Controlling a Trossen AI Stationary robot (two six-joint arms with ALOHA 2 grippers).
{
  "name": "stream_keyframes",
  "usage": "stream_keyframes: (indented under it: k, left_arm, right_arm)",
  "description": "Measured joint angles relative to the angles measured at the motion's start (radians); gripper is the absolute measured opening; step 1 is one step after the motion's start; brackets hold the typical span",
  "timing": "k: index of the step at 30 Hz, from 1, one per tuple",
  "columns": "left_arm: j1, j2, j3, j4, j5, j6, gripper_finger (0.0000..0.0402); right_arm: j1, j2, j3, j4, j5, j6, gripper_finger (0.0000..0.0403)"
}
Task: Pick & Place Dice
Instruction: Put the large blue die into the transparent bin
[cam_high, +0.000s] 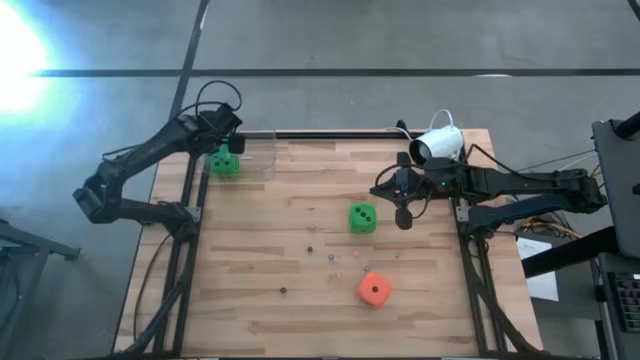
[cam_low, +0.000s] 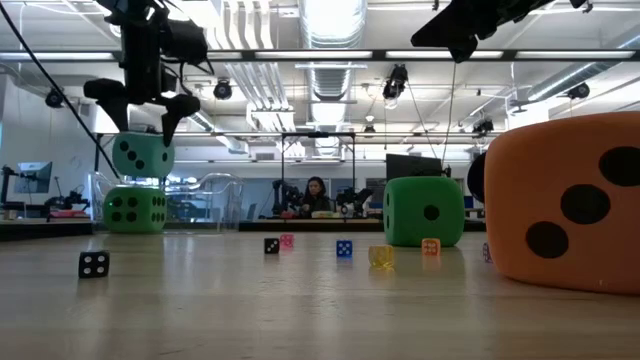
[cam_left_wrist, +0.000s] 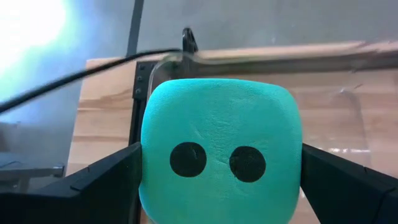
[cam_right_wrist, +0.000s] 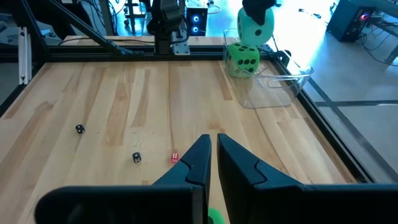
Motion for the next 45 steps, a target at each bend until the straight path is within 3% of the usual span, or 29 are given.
stream_keyframes:
  k: [8,27,35,45]
  left_arm:
    - [0.000,-0.002,-0.061,0.015,0.029,-0.004,0.0395]
    - [0.000,-0.042,-0.014,-0.011,0.118,0.000,0.0395]
    - [-0.010,-0.047,-0.089,0.069,-0.054,-0.034,0.0395]
    - [-0.018,-0.070,-0.124,0.218,-0.095,0.001,0.0395]
  right_arm:
    - [0.000,0.000,0.000,0.000,0.000,0.000,0.0027]
    - [0.000,0.000,0.000,0.000,0.000,0.000,0.0027]
    - [0.000,0.000,0.000,0.000,0.000,0.000,0.0027]
    - [0.000,0.000,0.000,0.000,0.000,0.000,0.0027]
